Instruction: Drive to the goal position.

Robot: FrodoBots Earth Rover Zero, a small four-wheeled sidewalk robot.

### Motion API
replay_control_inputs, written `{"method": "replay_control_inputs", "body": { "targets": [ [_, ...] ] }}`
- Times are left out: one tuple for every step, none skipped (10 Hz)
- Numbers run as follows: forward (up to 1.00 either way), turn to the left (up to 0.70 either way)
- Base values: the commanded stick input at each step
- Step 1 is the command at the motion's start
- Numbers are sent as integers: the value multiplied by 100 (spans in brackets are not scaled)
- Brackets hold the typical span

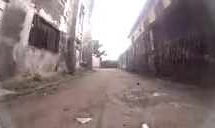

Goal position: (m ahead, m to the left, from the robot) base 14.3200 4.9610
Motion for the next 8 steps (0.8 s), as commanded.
{"method": "replay_control_inputs", "body": {
  "targets": [
    [70,-4],
    [70,-9],
    [70,-14],
    [70,-19],
    [70,-24],
    [70,-29],
    [70,-34],
    [70,-35]
  ]
}}
